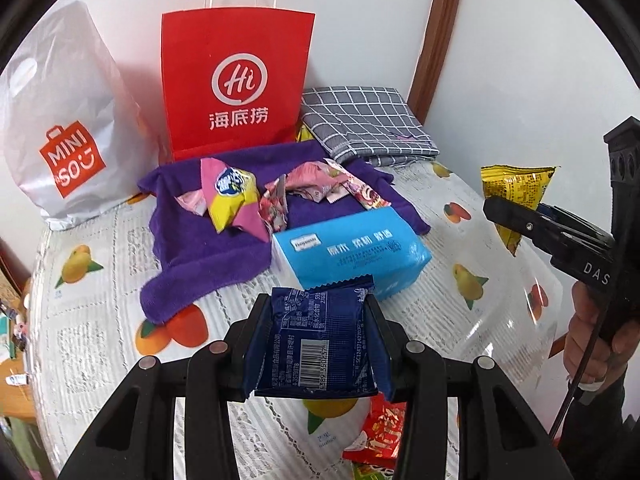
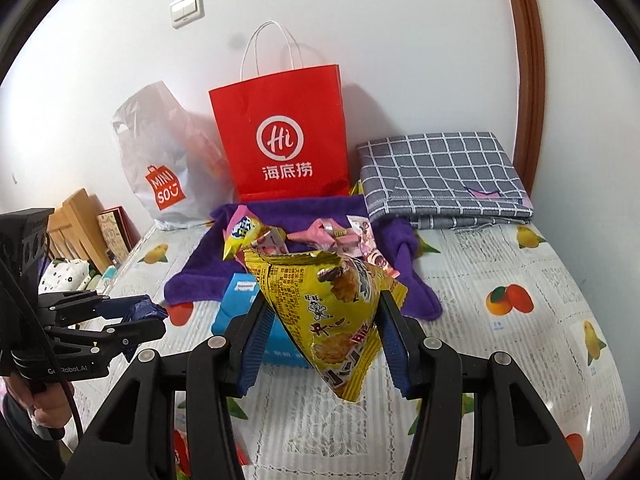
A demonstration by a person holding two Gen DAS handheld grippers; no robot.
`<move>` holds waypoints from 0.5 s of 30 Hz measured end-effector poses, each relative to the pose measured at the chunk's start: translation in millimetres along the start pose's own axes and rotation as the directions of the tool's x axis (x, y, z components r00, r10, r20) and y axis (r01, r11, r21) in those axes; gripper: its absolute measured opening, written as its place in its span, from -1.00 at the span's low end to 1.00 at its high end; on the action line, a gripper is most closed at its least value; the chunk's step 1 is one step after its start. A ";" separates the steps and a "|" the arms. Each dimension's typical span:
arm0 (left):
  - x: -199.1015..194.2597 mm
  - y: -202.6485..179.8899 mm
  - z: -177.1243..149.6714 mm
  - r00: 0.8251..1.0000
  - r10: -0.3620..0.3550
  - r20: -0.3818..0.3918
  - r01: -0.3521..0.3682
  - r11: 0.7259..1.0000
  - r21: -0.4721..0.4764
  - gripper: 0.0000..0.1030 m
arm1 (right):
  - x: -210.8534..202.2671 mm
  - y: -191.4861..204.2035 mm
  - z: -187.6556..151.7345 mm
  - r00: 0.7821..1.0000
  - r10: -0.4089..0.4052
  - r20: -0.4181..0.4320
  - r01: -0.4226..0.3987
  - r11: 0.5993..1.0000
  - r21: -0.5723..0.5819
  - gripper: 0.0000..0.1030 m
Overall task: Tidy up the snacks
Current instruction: 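Carry the blue packet and yellow bag over the purple towel with both tools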
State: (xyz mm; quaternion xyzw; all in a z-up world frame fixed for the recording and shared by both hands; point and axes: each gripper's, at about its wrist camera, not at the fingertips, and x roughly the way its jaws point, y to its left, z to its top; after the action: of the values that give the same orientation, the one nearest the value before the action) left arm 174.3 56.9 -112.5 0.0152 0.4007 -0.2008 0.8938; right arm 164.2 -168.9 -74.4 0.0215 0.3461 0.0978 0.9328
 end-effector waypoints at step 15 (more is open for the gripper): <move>7.9 2.0 51.7 1.000 0.007 0.024 -0.006 1.000 -0.004 -0.18 | 20.1 1.8 30.6 0.999 -0.034 -0.034 0.035 0.999 0.017 0.00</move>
State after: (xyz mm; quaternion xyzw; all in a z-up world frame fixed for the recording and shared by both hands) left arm 216.4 46.3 -83.4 0.0122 0.3902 -0.1973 0.8992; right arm 198.6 -162.3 -63.8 0.0220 0.3630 0.0791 0.9282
